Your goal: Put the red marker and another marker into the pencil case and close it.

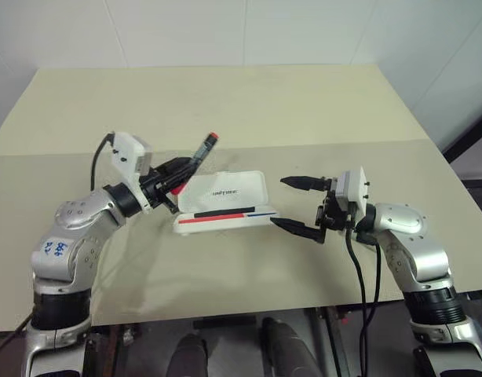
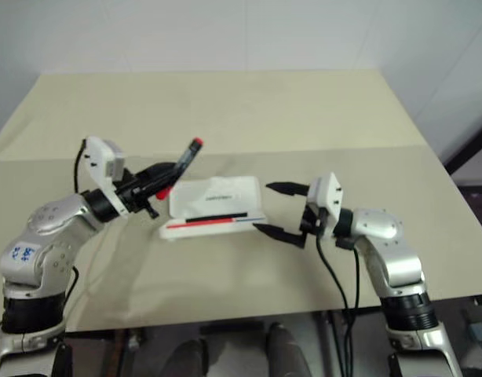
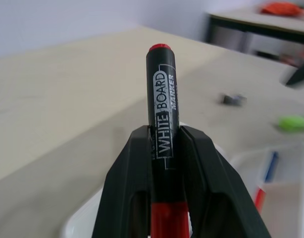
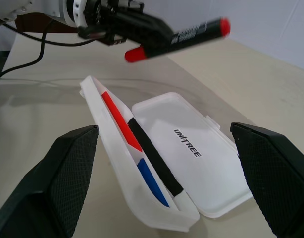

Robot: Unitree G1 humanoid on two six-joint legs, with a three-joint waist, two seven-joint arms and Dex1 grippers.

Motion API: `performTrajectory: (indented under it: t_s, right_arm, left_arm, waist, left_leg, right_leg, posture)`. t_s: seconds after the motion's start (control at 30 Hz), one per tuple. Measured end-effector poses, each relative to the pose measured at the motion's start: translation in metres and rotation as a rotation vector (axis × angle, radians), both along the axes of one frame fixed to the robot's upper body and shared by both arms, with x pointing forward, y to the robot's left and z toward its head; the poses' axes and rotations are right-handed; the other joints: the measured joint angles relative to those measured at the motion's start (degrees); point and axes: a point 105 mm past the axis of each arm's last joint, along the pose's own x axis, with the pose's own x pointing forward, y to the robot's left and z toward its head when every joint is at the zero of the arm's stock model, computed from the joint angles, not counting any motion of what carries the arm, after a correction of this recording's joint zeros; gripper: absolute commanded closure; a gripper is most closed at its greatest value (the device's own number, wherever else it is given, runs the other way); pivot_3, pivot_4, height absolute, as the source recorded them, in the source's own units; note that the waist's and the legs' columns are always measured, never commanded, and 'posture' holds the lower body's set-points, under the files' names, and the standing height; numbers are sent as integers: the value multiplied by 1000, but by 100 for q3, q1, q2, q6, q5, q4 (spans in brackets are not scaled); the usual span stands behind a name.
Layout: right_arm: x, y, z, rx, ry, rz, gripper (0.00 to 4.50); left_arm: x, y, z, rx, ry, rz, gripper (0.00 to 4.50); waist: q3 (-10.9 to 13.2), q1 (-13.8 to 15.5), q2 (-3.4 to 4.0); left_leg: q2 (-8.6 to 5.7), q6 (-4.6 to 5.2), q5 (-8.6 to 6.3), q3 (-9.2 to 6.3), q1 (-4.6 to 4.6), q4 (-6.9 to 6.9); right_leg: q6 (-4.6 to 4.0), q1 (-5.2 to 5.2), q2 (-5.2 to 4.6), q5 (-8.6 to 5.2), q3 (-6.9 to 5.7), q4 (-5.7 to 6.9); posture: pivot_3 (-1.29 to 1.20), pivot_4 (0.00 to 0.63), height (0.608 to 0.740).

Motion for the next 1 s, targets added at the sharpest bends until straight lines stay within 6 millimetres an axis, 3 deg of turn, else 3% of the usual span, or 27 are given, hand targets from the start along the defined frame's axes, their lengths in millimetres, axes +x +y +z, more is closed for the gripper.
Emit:
performTrajectory:
  t_s: [0.17,0.43,0.6,0.97,1.0]
  right_arm:
    - [-6,-3,6,12,-29,-49,0]
    - [-12,-10,9,24,-39,-116,0]
    - [-16,-8,12,28,-44,-122,0]
    - [-15,-7,16,28,-58,-122,0]
    - [-14,-7,16,28,-56,-122,0]
  left_arm:
    - [0,-22,-29,156,57,-237,4049]
    - [6,-28,-56,233,107,-306,4049]
    - [-3,-36,-75,274,132,-358,4049]
    - [-7,-39,-76,344,75,-372,4049]
    - [-5,-40,-76,341,69,-360,3313]
  waist:
    - [2,23,4]
    - [2,29,5]
    - [2,35,6]
    - [2,40,6]
    - [2,42,6]
  left_leg:
    - [0,4,-2,0,-4,-13]
    - [0,14,-8,0,-1,-9]
    - [0,14,-8,0,0,-3]
    - [0,15,-7,0,4,3]
    - [0,16,-7,0,4,5]
  right_leg:
    - [6,-5,-1,-12,0,-4]
    - [6,-6,-1,-19,0,9]
    - [6,-5,-1,-19,0,15]
    - [5,-4,-1,-20,1,26]
    - [5,-4,-1,-20,1,28]
  posture:
    - [0,150,740]
    - [0,150,740]
    - [0,150,740]
    - [0,150,740]
    - [0,150,740]
